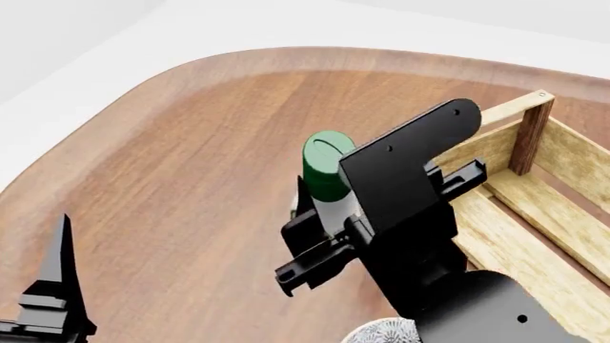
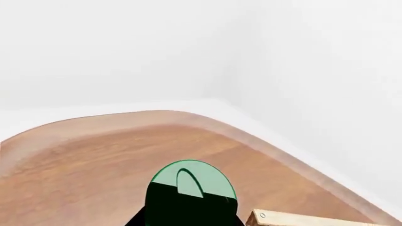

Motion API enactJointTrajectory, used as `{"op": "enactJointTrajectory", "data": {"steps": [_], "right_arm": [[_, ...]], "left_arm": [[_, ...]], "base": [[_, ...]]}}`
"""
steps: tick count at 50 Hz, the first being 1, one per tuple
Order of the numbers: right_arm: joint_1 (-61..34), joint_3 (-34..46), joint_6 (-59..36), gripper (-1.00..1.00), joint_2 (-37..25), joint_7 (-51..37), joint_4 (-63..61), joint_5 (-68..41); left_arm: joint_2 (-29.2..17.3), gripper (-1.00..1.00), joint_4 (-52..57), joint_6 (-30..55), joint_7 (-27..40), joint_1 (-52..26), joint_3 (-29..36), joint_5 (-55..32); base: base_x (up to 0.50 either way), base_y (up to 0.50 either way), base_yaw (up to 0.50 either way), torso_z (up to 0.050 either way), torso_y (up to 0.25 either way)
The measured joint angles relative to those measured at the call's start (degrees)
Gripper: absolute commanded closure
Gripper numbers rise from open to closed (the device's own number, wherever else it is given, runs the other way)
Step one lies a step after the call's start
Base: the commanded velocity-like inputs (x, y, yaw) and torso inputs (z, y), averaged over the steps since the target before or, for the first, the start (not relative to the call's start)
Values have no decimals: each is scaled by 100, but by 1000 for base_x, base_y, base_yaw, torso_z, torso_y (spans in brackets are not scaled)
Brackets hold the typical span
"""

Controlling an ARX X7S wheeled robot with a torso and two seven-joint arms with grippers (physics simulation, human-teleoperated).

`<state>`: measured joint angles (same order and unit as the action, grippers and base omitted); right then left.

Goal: Pick up the salad dressing and put it in the tray.

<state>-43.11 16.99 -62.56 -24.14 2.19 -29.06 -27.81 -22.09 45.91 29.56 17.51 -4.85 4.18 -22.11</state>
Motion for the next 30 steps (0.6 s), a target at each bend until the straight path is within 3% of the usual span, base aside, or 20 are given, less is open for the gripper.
{"op": "enactJointTrajectory", "data": {"steps": [17,30], "right_arm": [[-559,-680,-439,100,-345,-221,244,5],[-827,-1008,-194,100,-609,-409,961,322]], "left_arm": [[-38,-100,-11,-93,20,63,59,56],[-59,-100,-27,-190,37,102,95,110]], "base": [[0,0,0,0,1],[0,0,0,0,1]]}}
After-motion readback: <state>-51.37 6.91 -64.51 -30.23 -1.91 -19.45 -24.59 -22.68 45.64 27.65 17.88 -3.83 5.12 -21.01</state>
